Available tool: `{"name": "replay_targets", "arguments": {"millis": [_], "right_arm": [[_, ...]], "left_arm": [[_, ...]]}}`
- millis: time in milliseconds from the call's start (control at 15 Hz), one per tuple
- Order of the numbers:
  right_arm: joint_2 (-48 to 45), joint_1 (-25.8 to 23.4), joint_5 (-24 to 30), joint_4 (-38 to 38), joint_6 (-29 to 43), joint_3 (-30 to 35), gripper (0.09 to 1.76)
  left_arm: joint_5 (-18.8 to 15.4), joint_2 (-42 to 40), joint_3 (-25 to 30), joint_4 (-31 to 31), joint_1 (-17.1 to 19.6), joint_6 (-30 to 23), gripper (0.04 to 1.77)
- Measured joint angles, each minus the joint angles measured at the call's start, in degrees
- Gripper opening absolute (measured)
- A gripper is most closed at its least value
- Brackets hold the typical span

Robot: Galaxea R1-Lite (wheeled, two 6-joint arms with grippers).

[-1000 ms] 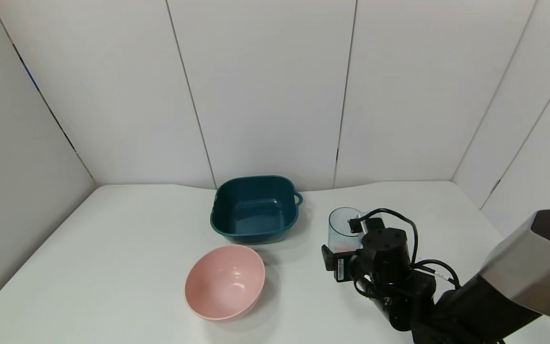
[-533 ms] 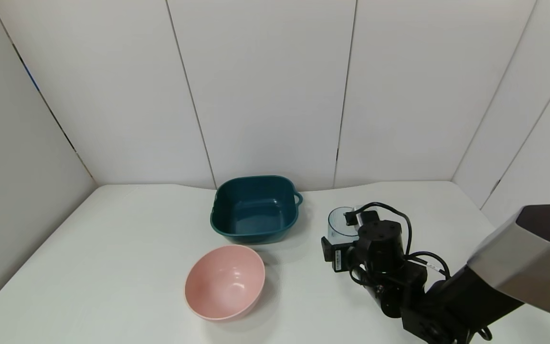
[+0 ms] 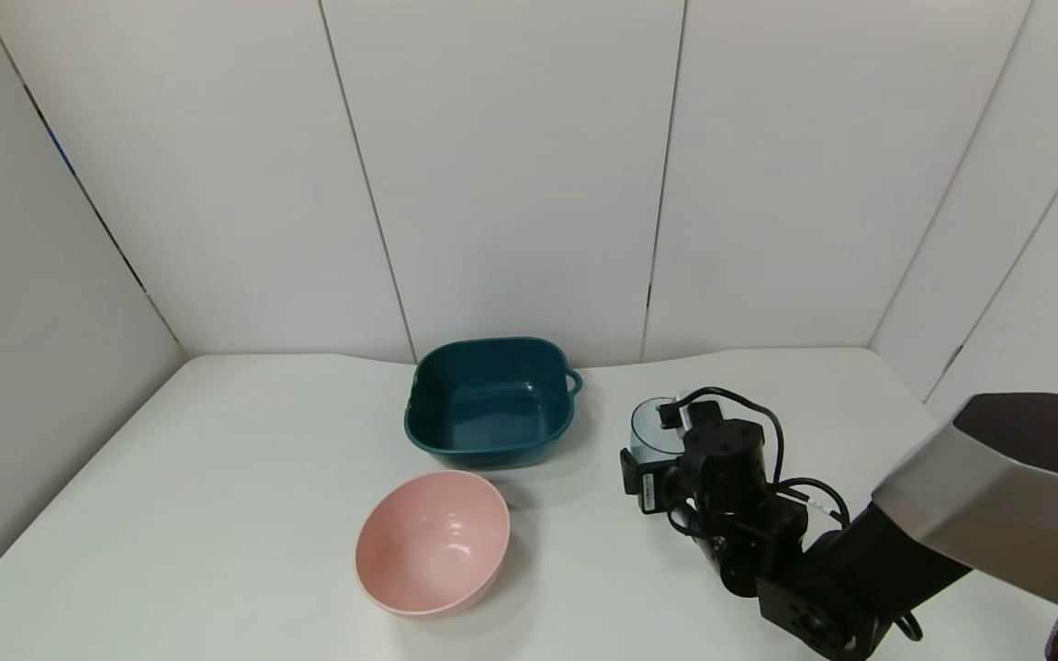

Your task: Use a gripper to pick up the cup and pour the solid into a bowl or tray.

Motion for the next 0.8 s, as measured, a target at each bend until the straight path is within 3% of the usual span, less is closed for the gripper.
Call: {"name": "replay_targets", "arguments": {"millis": [800], "right_arm": [[2.0, -0.2, 0.0, -1.7, -0.8, -0.5, 1.71]], "left_arm": [[0.0, 0.0, 0.0, 0.0, 0.0, -0.1, 1.72]]}}
